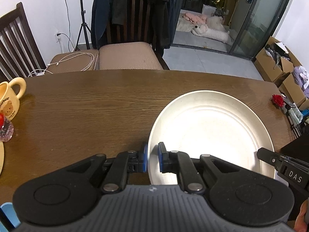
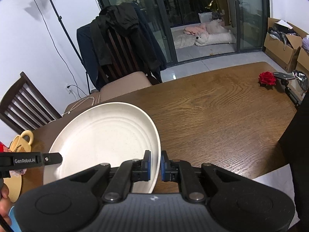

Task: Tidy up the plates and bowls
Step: 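Carry the cream plate with both grippers toward the stacked cream plates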

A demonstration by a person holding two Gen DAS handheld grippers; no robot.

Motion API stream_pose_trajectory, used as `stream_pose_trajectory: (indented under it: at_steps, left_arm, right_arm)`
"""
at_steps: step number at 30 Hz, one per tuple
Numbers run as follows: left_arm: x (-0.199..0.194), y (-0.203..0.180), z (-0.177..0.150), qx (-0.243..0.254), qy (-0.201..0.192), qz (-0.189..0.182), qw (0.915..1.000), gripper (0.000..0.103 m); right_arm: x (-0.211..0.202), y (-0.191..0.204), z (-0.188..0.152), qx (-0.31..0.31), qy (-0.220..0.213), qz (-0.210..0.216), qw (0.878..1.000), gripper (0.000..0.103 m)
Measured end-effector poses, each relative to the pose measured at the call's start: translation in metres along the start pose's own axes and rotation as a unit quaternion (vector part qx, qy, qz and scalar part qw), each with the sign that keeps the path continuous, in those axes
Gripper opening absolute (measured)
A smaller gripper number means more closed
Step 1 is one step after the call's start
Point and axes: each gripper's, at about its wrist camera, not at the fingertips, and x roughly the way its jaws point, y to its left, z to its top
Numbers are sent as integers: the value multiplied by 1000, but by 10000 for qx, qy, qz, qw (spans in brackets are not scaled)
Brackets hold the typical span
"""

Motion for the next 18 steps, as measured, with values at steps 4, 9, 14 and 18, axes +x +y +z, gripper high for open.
stream_pose_trajectory:
  at_steps: [4,9,14,18]
  left_arm:
    - [-15,6,-5,-35,-51,-10,10000,11]
    - [-33,15,-13,-75,-93,-17,9999,11]
    - [-54,20,-21,-100,-170,-22,9998,11]
    - [-71,26,-30,-121,-256,-25,9996,11]
  right_arm:
    - [-13,7,-3,-38,-38,25,10000,9]
    - [-30,18,-8,-101,-78,38,9999,9]
    - [-48,29,-15,-152,-127,58,9998,10]
    - [-64,38,-20,-205,-192,82,9996,10]
